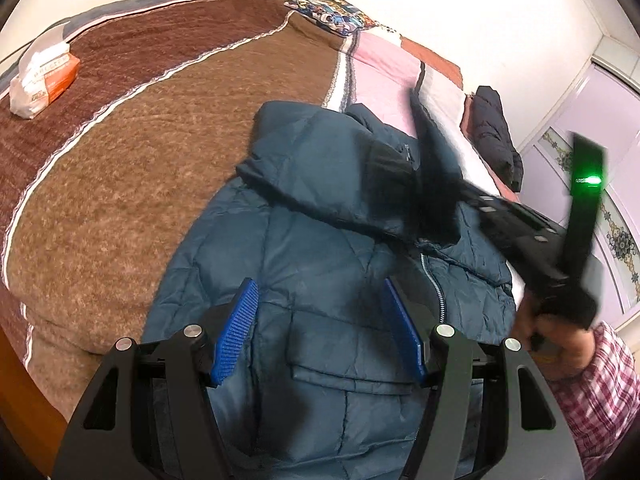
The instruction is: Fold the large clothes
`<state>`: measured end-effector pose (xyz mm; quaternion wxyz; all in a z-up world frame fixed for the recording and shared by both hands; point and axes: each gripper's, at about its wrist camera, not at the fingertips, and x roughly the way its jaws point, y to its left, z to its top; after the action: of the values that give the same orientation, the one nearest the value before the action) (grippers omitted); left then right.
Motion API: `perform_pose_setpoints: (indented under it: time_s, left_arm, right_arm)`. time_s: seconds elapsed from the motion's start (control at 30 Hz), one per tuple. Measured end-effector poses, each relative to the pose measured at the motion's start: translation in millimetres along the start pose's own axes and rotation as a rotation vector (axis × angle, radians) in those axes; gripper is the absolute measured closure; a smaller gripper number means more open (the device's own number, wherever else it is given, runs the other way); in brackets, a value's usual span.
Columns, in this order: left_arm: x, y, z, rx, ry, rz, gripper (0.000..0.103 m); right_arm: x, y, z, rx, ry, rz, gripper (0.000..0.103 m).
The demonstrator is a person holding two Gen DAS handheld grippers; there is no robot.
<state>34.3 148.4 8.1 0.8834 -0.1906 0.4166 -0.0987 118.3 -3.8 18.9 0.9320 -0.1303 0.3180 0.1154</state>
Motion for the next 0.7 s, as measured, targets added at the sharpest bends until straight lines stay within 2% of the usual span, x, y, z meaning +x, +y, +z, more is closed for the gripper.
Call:
perform_pose_setpoints:
  time_s: [0.1,0.2,0.4,0.43,0.5,0.57,0.7]
  left_arm:
    - [1.2,-8.6,0.7,0.022,0.001,-0.001,0.040]
    - [4.4,-16.2,2.4,0.037,0.007,-0.002,0.040]
    - [11.2,-37.8,5.0,0.084,0.018,-0.001,0.040]
    - [11.9,-42.3,5.5,0.098,0.020,0.001,0.040]
    - [13.1,-49.0,6.4,0.118,0.021,0.009,0.040]
    - [15.8,-54.2,9.1,0.133,0.027,0.020,0.040]
    - [24.0,-60.8,20.7,0.158,0.038,0.054,0.040]
  right_arm:
    - [-21.0,-40.8,-8.2,0.169,-0.010,0.006,0.100]
    - [-30.9,-73.8,-23.0,0.301,0.017,0.006,0.100]
    - [-23.1,-128.6,-61.2,0.476,0.144,0.004,0.098]
    - [-21.4,-137.2,-68.3,0.512,0.170,0.017,0.094]
    - [-21.5,-150.0,-78.7,0.559,0.191,0.034,0.063]
    - [-25.4,-164.1,-90.5,0.618,0.188,0.040,0.058]
    - [-26.0,-188.4,-106.1,0.705,0.197,0.093,0.057]
